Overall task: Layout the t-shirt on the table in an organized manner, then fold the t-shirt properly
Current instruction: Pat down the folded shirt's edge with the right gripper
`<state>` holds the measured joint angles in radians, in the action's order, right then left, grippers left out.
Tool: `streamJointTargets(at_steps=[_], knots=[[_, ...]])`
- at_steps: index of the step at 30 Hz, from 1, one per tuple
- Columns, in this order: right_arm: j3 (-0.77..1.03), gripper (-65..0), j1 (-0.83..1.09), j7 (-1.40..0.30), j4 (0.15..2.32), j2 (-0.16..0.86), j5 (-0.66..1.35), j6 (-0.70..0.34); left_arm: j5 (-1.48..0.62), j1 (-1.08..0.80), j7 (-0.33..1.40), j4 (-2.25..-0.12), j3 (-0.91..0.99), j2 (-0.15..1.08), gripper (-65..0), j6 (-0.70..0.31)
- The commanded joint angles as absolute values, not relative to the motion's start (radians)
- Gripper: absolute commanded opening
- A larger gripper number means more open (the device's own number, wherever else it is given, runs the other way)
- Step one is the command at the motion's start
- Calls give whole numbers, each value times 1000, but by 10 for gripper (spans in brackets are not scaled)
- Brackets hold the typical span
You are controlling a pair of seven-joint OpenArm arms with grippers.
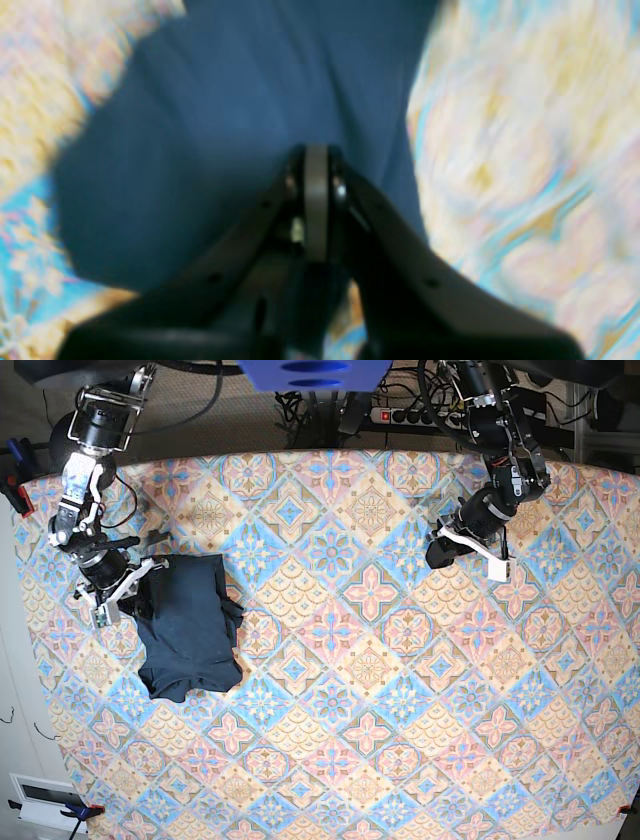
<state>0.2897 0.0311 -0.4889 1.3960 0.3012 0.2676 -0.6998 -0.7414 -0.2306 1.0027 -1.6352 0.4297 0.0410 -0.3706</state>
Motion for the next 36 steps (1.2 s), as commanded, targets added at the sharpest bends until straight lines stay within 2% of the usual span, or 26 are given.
streamJointTargets(at_steps=[1, 6, 11, 17, 36], knots=[[308, -648, 19, -466, 1440, 317, 285, -698, -762, -225, 987, -1650, 432, 45, -650, -380], [306, -648, 13, -475, 1492, 315, 282, -698, -762, -225, 987, -1649, 432, 47, -650, -380], [272, -648, 8, -469, 1428, 314, 280, -698, -762, -223, 987, -1649, 432, 44, -650, -380], [197, -648, -173, -466, 1283, 314, 280, -698, -762, -223, 986, -1647, 432, 44, -650, -380], [177, -648, -179, -464, 1175, 311, 278, -698, -759, -194, 986, -1616, 432, 44, -650, -378]])
